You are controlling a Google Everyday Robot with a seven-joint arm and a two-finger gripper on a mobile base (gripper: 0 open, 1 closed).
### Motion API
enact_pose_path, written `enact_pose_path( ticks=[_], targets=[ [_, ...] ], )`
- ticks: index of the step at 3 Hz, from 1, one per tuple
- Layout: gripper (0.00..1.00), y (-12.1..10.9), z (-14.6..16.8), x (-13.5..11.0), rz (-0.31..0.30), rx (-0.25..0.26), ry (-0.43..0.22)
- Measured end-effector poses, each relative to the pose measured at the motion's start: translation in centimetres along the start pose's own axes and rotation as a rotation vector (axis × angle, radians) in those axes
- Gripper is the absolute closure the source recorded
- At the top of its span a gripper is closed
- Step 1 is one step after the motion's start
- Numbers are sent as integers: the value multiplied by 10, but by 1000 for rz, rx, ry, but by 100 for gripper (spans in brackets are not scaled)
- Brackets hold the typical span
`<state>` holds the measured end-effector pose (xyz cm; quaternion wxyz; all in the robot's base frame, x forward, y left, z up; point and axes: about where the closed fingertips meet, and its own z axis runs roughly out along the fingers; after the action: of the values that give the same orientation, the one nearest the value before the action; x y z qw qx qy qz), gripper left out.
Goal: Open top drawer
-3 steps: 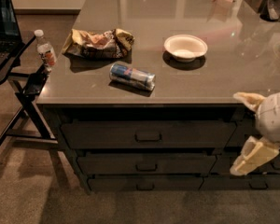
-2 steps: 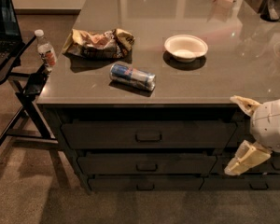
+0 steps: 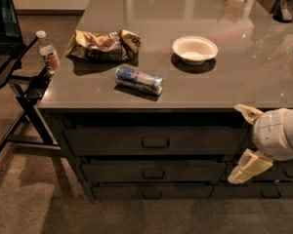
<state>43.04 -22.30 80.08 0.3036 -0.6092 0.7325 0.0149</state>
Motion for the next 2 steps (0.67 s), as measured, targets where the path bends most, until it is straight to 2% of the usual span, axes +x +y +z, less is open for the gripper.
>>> enact_pose_path(
  ticks=[2],
  targets=[
    [0, 2, 52, 13, 14, -17, -13]
  ],
)
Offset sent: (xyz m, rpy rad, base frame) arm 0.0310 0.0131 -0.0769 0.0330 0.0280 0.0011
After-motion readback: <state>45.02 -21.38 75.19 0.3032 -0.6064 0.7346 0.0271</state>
